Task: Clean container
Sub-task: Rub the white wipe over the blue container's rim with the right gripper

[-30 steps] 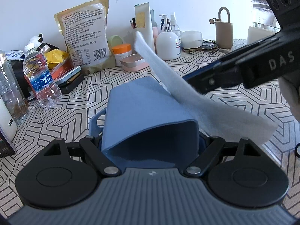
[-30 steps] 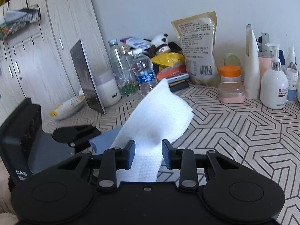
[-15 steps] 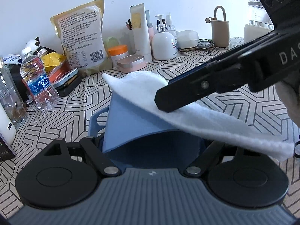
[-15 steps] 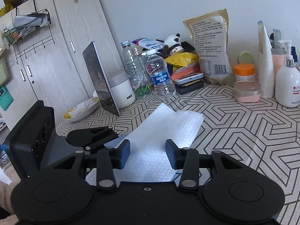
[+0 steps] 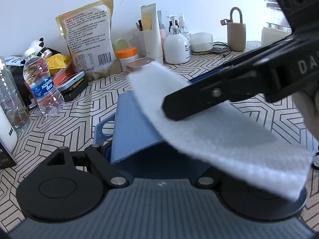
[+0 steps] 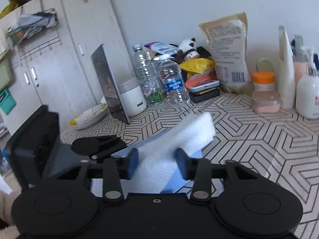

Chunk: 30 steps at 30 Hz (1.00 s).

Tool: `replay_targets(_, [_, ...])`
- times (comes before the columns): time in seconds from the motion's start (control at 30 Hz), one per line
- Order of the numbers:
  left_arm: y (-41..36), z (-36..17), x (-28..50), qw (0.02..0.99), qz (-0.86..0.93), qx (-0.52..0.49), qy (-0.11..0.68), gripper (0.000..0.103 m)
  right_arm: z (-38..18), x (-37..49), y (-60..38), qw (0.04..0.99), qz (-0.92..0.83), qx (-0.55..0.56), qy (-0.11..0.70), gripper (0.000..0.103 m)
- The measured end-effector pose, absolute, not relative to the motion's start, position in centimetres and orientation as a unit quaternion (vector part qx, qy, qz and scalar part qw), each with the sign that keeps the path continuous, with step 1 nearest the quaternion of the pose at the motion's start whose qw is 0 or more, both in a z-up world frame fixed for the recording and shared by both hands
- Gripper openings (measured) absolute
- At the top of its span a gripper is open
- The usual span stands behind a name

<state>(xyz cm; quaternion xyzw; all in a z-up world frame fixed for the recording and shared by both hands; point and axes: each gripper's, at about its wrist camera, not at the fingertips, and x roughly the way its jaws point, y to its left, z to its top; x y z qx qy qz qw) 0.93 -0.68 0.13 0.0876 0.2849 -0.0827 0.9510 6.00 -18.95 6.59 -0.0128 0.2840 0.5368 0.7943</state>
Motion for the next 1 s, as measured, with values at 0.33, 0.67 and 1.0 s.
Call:
replay_targets(0.33, [-1.1,0.1,0.9,0.951,-0.082,0.092,0.284,0.083,6.5,6.7,-19.7,0.799,0.52,0.0,0.301,0.025])
replay_targets(0.67, [-1.4,0.1,1.0,0.951,-0.081,0.091,0.285,0.083,5.5,8.1,-19.6,0.811,0.482,-0.025,0.331,0.023])
replay_targets(1.0, [-0.6,0.2,0.9,0.952,-0.079,0.083,0.284,0.083,4.3,8.4,-18.2,0.809,0.464,-0.062,0.355,0.02])
